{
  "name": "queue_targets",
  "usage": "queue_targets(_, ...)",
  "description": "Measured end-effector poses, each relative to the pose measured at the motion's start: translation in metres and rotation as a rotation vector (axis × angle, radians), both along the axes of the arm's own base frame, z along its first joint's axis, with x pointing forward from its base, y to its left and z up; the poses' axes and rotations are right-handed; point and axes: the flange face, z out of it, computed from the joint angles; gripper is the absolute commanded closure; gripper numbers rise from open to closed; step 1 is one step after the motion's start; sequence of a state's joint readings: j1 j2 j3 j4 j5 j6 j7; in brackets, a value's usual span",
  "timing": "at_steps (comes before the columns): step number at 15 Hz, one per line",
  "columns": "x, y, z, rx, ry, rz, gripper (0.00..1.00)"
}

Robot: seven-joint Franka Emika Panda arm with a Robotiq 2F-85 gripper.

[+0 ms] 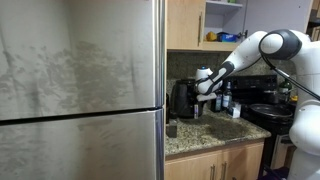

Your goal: Open the bottom compartment of the airfryer.

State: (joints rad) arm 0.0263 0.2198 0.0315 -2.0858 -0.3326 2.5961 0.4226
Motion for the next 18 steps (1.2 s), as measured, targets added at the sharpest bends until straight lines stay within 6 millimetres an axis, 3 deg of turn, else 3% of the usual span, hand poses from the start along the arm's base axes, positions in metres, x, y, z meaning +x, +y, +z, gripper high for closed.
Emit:
queue_targets(4,0.008,0.003,-0.002,0.07,-0.014,-0.033,0.0)
queue_targets(5,0.012,0.004,-0.003,0.094,-0.026,-0.042,0.09)
queue_targets(6,0.016,0.004,-0.004,0.112,-0.039,-0.052,0.27)
queue_targets(14,0.029,-0.012,-0.017,0.075,-0.138,-0.074,0.81)
queue_targets(18,0.024,-0.004,-0.021,0.019,-0.141,-0.038,0.85)
